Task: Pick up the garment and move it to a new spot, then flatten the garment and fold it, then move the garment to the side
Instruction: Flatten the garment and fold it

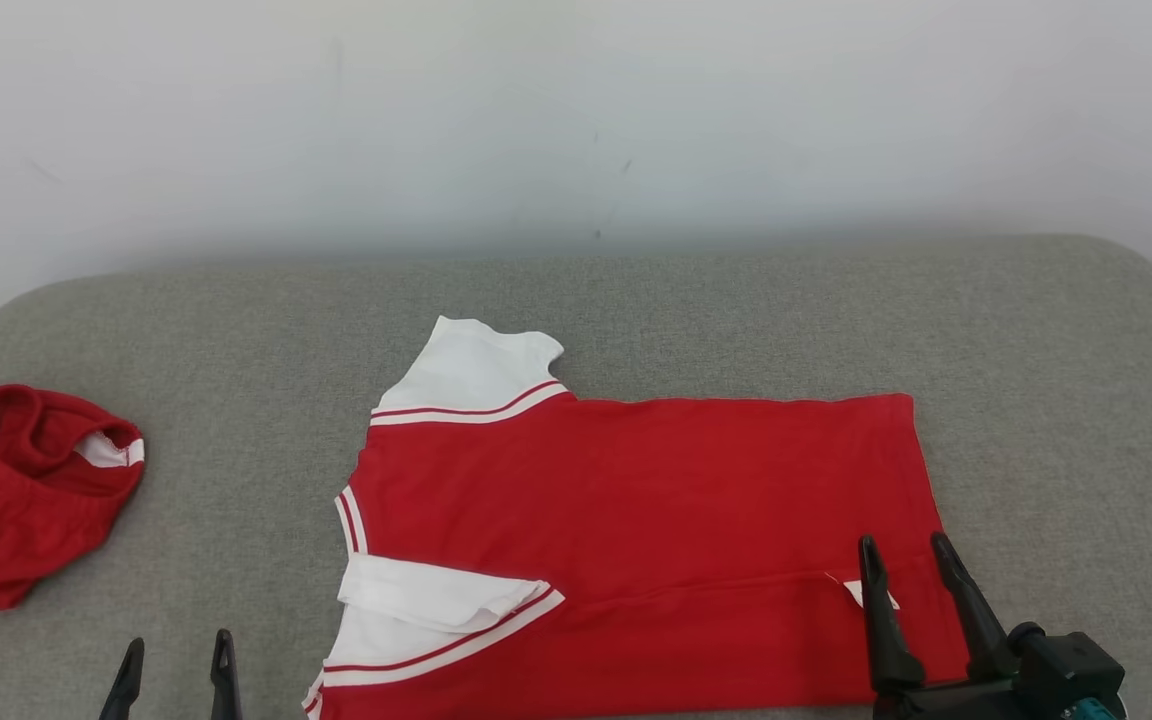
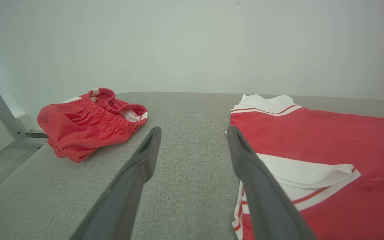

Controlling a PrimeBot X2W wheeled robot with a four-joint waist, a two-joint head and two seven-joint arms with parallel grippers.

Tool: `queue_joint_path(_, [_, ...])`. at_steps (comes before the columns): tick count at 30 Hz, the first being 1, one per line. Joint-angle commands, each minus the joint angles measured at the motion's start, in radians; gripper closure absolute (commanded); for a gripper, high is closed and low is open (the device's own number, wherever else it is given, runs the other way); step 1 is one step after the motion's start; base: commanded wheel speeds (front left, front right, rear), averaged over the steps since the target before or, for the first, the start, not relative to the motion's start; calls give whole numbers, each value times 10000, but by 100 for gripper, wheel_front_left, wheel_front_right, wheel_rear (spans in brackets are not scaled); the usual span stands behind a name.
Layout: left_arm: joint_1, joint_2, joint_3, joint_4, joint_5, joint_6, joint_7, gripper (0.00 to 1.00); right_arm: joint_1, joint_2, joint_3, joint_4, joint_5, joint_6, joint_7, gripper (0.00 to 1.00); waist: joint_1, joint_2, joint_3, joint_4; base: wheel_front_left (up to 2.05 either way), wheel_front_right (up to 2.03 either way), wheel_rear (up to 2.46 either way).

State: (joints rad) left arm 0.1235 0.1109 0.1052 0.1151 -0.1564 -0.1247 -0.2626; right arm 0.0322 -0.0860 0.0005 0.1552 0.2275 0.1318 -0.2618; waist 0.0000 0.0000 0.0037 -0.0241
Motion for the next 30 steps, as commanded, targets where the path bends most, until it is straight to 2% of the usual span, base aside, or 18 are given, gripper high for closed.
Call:
queue_joint_path(1, [-26, -28, 26, 26, 94, -69, -31, 0, 98, 49, 22, 16, -71, -24, -41, 0, 0, 0, -1, -10, 0, 0, 0])
queue_joint_path(7, [-291, 20, 148, 209, -29, -49, -31, 0, -269, 70, -51, 254, -25, -24, -36, 0, 0, 0, 68, -199, 0, 0, 0])
queue_joint_path(12, [-1155, 512, -128, 606, -272, -47, -31, 0, -1064, 52, -156, 750, -184, -24, -26, 0, 0, 0, 426, -411, 0, 0, 0])
queue_joint_path(19, [-3621, 2064, -1148, 1628, -1267, -48, 116, 0, -3111, -105, -349, 2117, -452, -24, -25, 0, 0, 0, 1601, -793, 0, 0, 0])
queue_joint_path(25, [-6053, 3482, -2309, 2349, -2628, -49, 823, 0, -5067, -118, -506, 3648, -694, -24, 29, 0, 0, 0, 2693, -1209, 0, 0, 0])
queue_joint_path(30, [-7813, 4384, -3527, 2910, -3762, -49, 1691, 0, -6414, -145, -380, 4658, -839, -24, 243, 0, 0, 0, 3427, -1593, 0, 0, 0])
